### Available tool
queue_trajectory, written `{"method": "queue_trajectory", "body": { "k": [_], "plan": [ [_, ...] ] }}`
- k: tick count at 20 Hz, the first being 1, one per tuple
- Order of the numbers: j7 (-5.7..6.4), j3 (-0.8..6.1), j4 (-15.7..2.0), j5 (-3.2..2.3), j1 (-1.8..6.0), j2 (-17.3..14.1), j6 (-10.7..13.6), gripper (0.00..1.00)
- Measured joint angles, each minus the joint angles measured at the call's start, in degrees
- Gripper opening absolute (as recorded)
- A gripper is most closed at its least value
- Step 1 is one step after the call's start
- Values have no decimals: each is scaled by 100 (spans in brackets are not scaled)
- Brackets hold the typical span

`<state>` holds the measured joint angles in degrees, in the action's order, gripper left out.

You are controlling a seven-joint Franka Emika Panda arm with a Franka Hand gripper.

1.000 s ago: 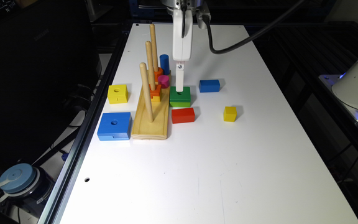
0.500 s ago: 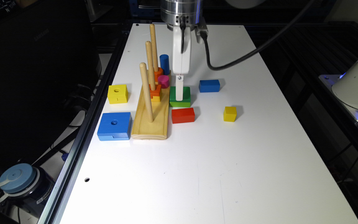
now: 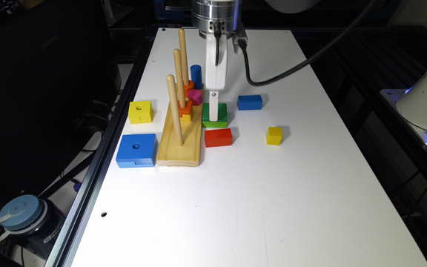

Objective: Pick up green block.

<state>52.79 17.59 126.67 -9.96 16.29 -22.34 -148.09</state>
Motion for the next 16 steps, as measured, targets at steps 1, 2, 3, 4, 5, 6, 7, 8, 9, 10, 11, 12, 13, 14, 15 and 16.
{"method": "queue_trajectory", "body": {
  "k": [1,2,3,4,5,6,7,8,9,10,11,12,13,14,15,16],
  "plan": [
    [7,-8,-1,-21,0,-41,-39,100],
    [13,-15,-2,-40,0,-77,-78,100],
    [15,-18,-3,-47,0,-89,-92,100],
    [15,-18,-4,-47,0,-88,-93,100],
    [15,-18,-5,-47,-1,-88,-93,100],
    [16,-18,-5,-47,-1,-88,-93,100],
    [16,-18,-5,-48,-1,-88,-93,100],
    [16,-18,-6,-48,-1,-88,-93,100],
    [16,-18,-6,-48,-1,-88,-93,100],
    [16,-18,-6,-48,-1,-88,-93,100],
    [16,-19,-5,-48,-1,-92,-93,100],
    [16,-20,-4,-50,-1,-111,-98,100],
    [19,-27,-4,-65,-2,-162,-136,100],
    [22,-36,-5,-81,-1,-216,-189,100],
    [24,-48,-6,-97,-2,-274,-249,100],
    [25,-57,-8,-111,-2,-309,-287,100]
  ]
}}
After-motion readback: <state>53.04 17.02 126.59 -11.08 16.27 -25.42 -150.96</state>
